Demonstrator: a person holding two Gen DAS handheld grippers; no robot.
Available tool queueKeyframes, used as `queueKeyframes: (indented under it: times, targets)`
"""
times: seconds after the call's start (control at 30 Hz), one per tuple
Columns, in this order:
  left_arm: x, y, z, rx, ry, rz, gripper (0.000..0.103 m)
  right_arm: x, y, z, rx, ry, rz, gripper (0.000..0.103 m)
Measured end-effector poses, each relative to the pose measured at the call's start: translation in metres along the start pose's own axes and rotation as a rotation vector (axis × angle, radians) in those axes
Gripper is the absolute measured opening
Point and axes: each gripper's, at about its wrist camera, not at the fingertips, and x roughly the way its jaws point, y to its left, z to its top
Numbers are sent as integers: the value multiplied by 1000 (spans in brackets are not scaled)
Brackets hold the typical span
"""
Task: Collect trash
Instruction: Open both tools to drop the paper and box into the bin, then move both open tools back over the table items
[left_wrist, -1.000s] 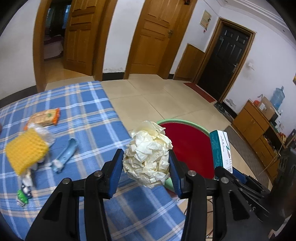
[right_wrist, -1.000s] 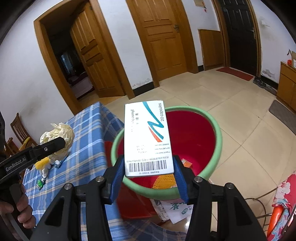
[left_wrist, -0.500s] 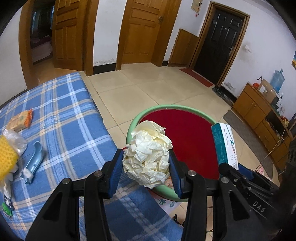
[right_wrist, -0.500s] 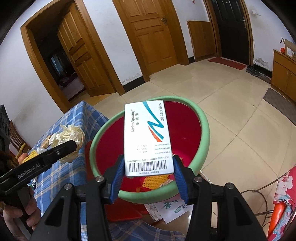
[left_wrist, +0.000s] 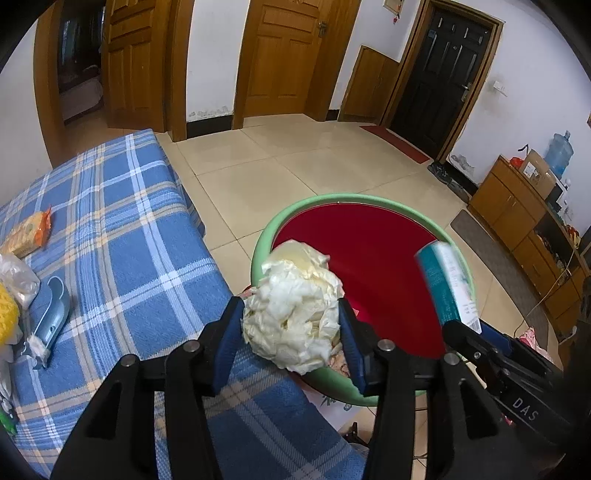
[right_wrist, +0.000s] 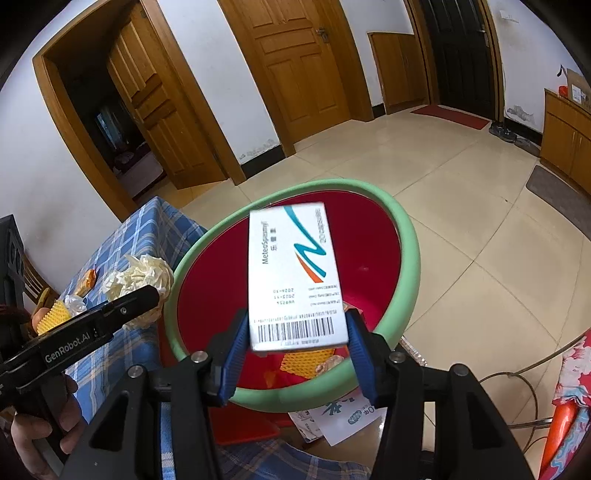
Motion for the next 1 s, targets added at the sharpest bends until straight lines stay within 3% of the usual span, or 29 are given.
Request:
queueKeyframes:
  times: [0.1,1.0]
  targets:
    - [-1,1,1,-5,-3,-2,63,0,-1,1,5,-2,4,55]
    - [-38,0,4,7,-67,-31,64,-27,1,4,32,-65,2,71]
